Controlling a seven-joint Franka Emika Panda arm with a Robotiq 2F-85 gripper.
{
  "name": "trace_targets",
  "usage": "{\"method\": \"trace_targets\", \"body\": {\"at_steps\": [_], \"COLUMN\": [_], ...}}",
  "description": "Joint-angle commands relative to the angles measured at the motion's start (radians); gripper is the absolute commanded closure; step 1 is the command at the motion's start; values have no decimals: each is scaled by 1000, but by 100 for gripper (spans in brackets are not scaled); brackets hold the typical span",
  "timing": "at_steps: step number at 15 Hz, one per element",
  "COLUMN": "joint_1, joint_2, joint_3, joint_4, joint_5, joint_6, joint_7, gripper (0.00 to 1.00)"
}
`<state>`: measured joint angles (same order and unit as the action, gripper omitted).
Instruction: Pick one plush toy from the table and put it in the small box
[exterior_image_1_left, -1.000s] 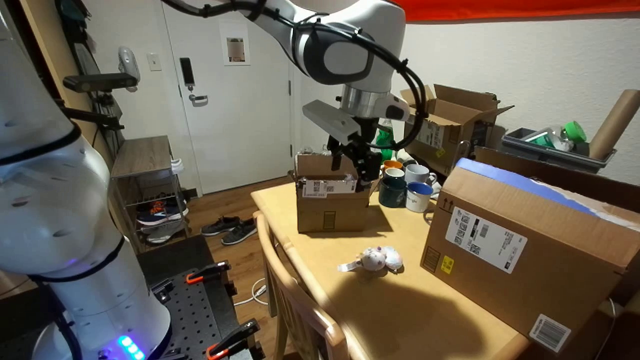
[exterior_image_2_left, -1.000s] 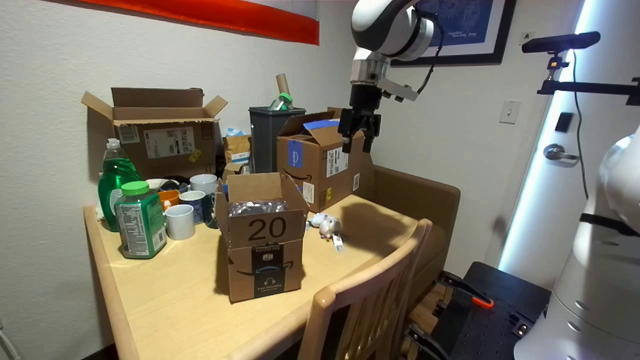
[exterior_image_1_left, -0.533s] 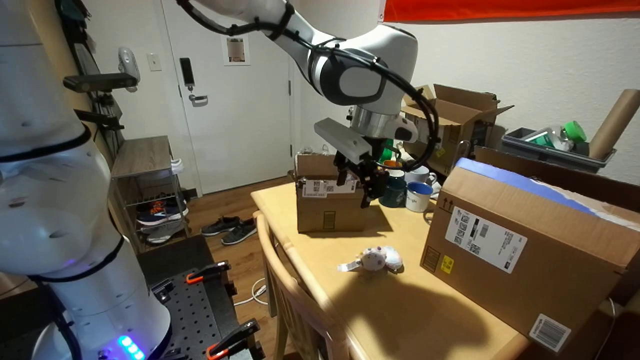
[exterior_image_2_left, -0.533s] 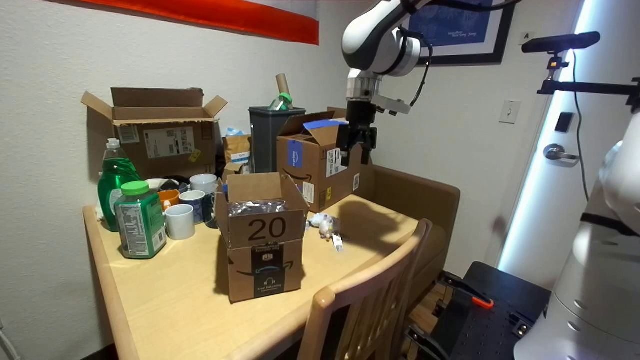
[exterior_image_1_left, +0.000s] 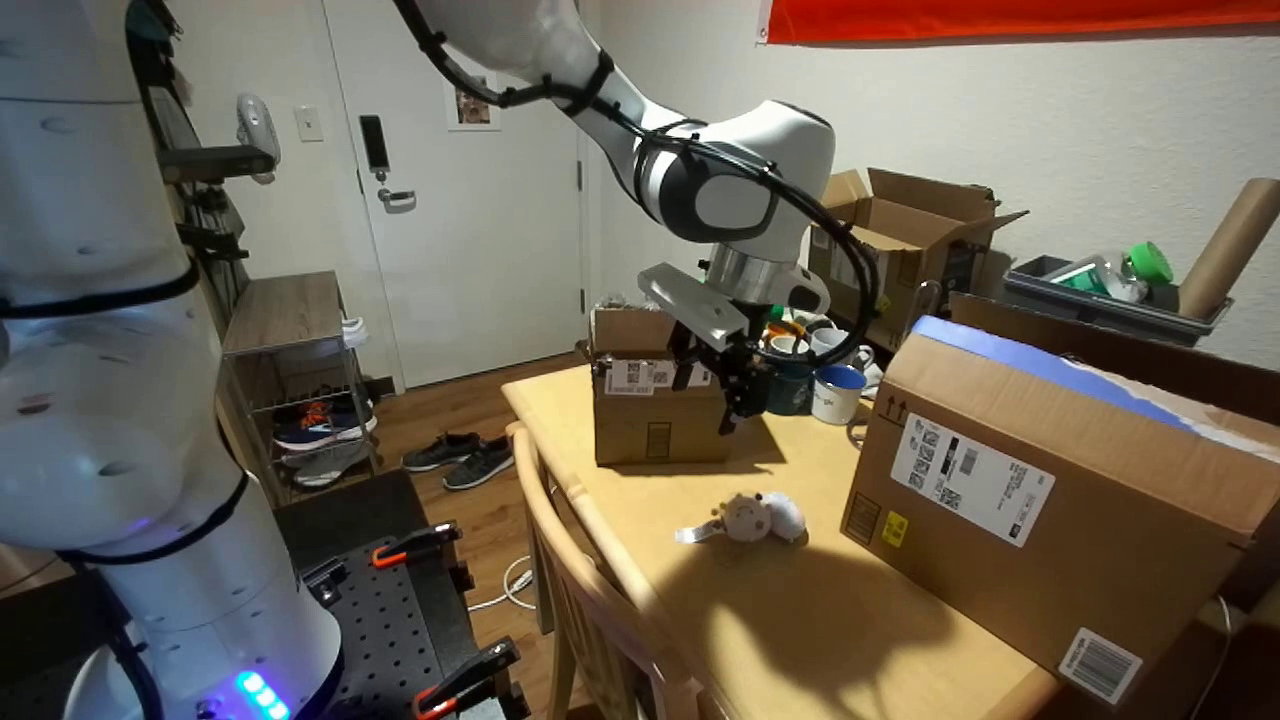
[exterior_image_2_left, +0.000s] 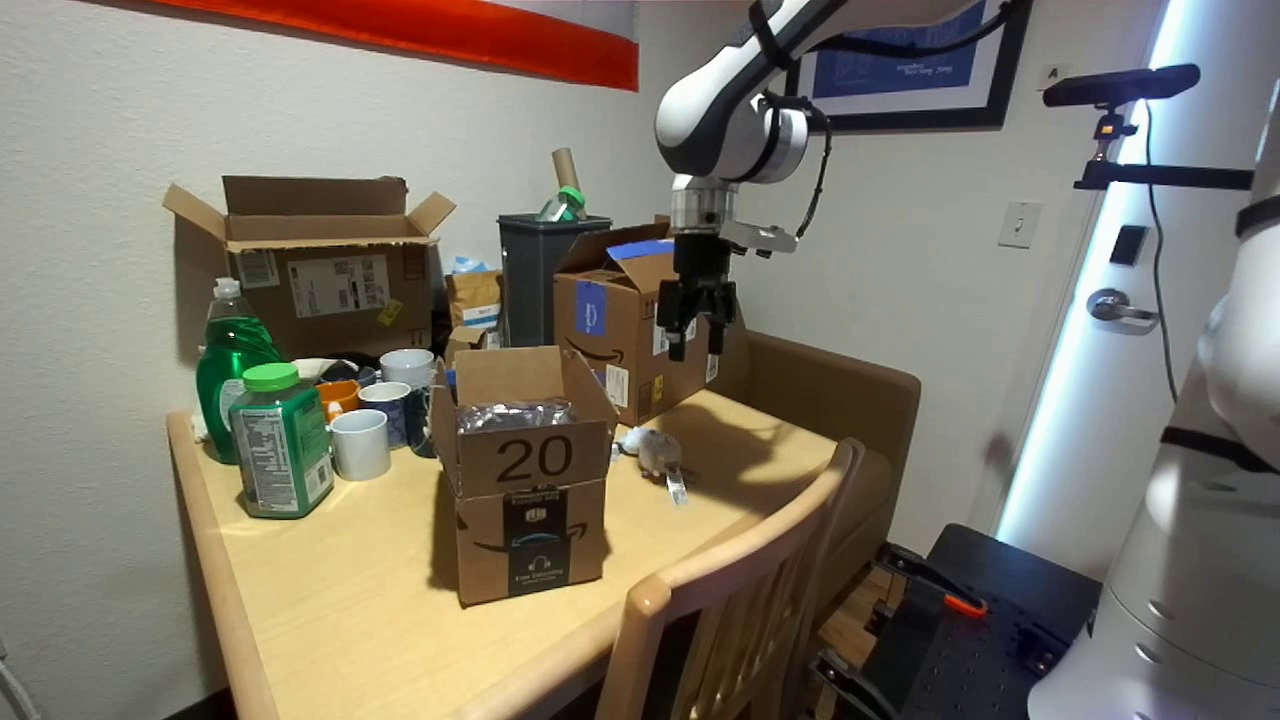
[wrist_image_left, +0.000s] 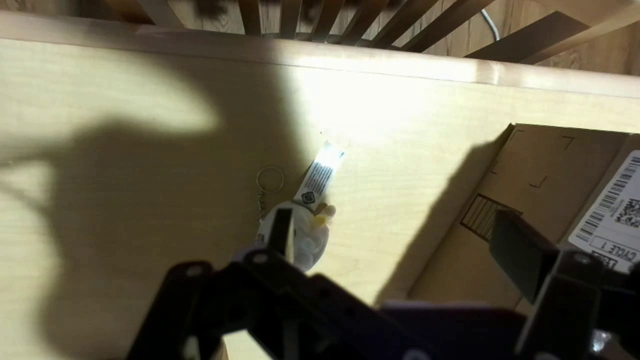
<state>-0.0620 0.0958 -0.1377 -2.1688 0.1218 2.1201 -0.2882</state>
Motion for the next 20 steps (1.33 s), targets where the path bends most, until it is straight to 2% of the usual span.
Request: {"method": "trace_targets", "body": {"at_steps": [1,16,20], "joint_1": [-25,-34,-59], "joint_2": [62,244,284], "joint_3": [20,53,57], "joint_4": [45,136,213], "joint_5": [9,-14,6], "joint_6": [13,58,36], "joint_7": [1,44,26], "gripper": [0,0,0]}}
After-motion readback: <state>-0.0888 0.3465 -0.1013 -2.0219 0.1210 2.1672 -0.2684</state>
